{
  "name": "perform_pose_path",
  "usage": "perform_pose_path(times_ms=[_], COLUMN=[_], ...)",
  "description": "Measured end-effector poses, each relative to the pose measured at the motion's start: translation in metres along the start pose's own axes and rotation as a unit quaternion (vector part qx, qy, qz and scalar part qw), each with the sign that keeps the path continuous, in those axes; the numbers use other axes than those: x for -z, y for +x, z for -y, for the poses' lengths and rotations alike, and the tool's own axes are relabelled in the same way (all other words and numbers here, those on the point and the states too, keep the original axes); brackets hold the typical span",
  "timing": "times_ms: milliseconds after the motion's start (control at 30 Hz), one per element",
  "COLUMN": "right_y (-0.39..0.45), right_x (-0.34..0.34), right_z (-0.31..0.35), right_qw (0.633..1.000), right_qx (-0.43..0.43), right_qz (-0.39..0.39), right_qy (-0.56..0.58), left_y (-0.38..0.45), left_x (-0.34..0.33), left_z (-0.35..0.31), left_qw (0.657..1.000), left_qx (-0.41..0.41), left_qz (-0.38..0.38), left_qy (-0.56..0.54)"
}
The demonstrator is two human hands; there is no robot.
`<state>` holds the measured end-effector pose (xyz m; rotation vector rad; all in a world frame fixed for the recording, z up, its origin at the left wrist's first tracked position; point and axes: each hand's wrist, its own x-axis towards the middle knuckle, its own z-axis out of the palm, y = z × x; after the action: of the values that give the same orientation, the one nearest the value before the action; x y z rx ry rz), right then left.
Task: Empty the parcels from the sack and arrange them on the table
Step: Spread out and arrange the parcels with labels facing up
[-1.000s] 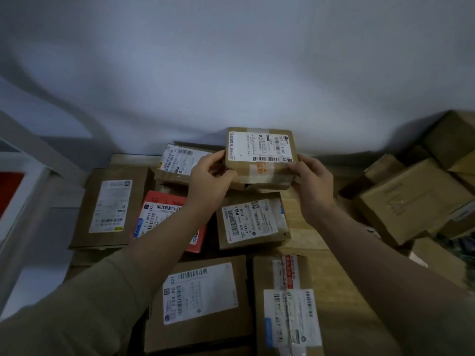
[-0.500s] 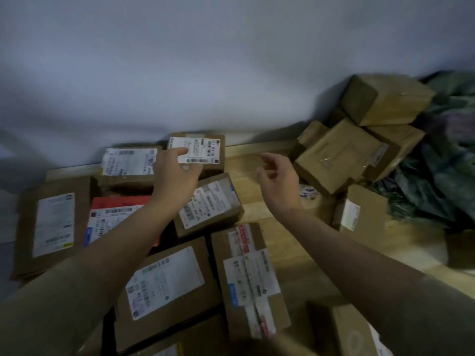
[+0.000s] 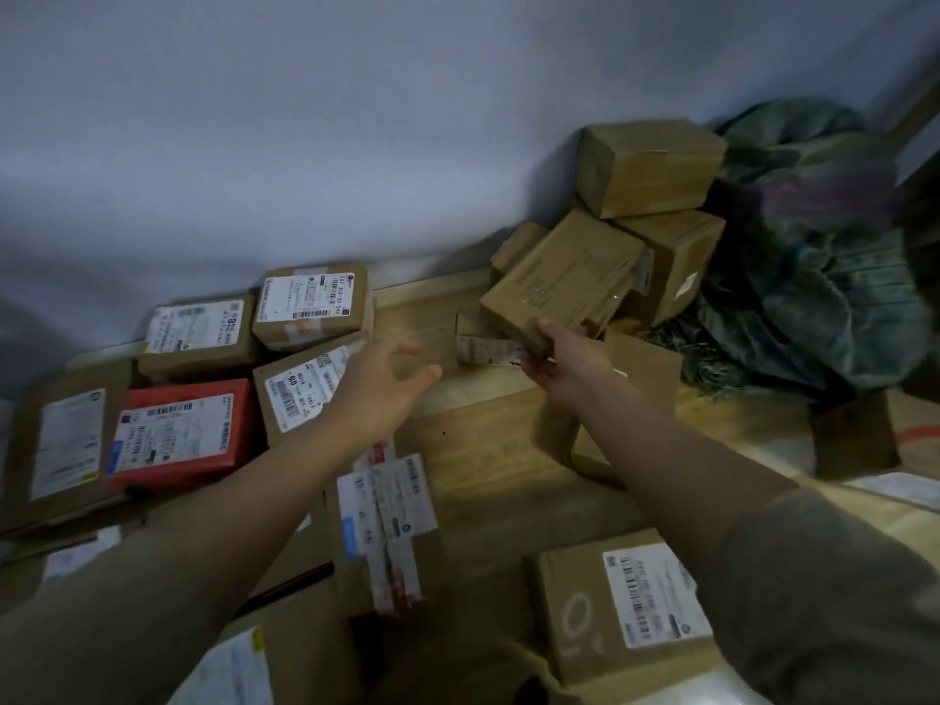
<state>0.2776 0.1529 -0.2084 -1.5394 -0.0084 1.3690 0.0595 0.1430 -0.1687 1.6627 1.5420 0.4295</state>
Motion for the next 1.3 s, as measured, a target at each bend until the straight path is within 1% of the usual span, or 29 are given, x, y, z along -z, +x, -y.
perform_pose_path(times_ms=[67, 100, 133, 167, 200, 233, 267, 300, 333, 367, 400, 433, 533, 567, 633, 700, 733, 767, 900, 967, 1033, 1133, 1200, 1300], right_y=[-0.010, -0.018, -0.025, -0.030, -0.033, -0.032, -0.028, -0.025, -0.022, -0.022, -0.022, -0.025, -0.031, -0.033, -0.039, -0.052, -0.058, -0.064, -0.086, -0.096, -0.109, -0.132, -0.146, -0.164], right_x=[0.009, 0.017, 0.029, 0.044, 0.060, 0.077, 0.091, 0.102, 0.111, 0.117, 0.122, 0.126, 0.136, 0.138, 0.144, 0.146, 0.147, 0.146, 0.143, 0.140, 0.138, 0.135, 0.135, 0.140], right_z=[0.001, -0.001, -0.003, -0.005, -0.005, -0.004, -0.002, 0.000, 0.002, 0.005, 0.007, 0.008, 0.012, 0.013, 0.011, 0.010, 0.010, 0.010, 0.001, -0.007, -0.016, -0.034, -0.051, -0.079], right_qw=[0.998, 0.991, 0.972, 0.931, 0.870, 0.804, 0.745, 0.694, 0.660, 0.643, 0.646, 0.668, 0.790, 0.812, 0.841, 0.898, 0.920, 0.932, 0.937, 0.933, 0.924, 0.909, 0.896, 0.878], right_qx=[0.055, 0.101, 0.168, 0.257, 0.352, 0.437, 0.508, 0.564, 0.600, 0.616, 0.612, 0.591, 0.467, 0.435, 0.383, 0.281, 0.225, 0.181, 0.089, 0.057, 0.060, 0.092, 0.086, 0.029], right_qz=[0.041, 0.059, 0.066, 0.058, 0.045, 0.036, 0.033, 0.038, 0.047, 0.056, 0.063, 0.068, 0.084, 0.088, 0.103, 0.138, 0.164, 0.191, 0.272, 0.316, 0.345, 0.347, 0.350, 0.369], right_qy=[-0.015, -0.066, -0.152, -0.254, -0.341, -0.400, -0.431, -0.445, -0.449, -0.451, -0.452, -0.447, -0.388, -0.380, -0.368, -0.310, -0.275, -0.249, -0.200, -0.165, -0.152, -0.213, -0.257, -0.305], left_y=[-0.005, -0.008, -0.010, -0.013, -0.014, -0.015, -0.018, -0.023, -0.028, -0.033, -0.037, -0.040, -0.053, -0.058, -0.068, -0.081, -0.087, -0.094, -0.121, -0.138, -0.155, -0.180, -0.197, -0.222], left_x=[-0.007, -0.009, -0.010, -0.011, -0.011, -0.010, -0.011, -0.014, -0.018, -0.024, -0.029, -0.033, -0.037, -0.038, -0.039, -0.039, -0.039, -0.037, -0.023, -0.014, -0.008, -0.007, -0.008, -0.011], left_z=[-0.012, -0.020, -0.026, -0.032, -0.035, -0.039, -0.043, -0.048, -0.050, -0.053, -0.055, -0.055, -0.055, -0.055, -0.054, -0.053, -0.053, -0.052, -0.039, -0.031, -0.024, -0.011, 0.000, 0.028], left_qw=[0.997, 0.987, 0.965, 0.926, 0.875, 0.829, 0.805, 0.803, 0.819, 0.842, 0.862, 0.872, 0.879, 0.881, 0.882, 0.880, 0.880, 0.879, 0.878, 0.882, 0.889, 0.897, 0.899, 0.912], left_qx=[0.040, 0.072, 0.109, 0.141, 0.160, 0.171, 0.177, 0.181, 0.185, 0.193, 0.199, 0.200, 0.199, 0.199, 0.199, 0.199, 0.198, 0.197, 0.199, 0.201, 0.213, 0.242, 0.258, 0.248], left_qz=[-0.001, 0.002, 0.012, 0.027, 0.049, 0.065, 0.072, 0.072, 0.064, 0.048, 0.032, 0.026, 0.022, 0.018, 0.009, -0.004, -0.009, -0.011, -0.003, 0.012, 0.020, 0.018, -0.019, -0.114], left_qy=[-0.072, -0.145, -0.239, -0.350, -0.455, -0.528, -0.562, -0.563, -0.539, -0.501, -0.465, -0.446, -0.433, -0.430, -0.427, -0.431, -0.432, -0.433, -0.435, -0.427, -0.405, -0.369, -0.353, -0.308])
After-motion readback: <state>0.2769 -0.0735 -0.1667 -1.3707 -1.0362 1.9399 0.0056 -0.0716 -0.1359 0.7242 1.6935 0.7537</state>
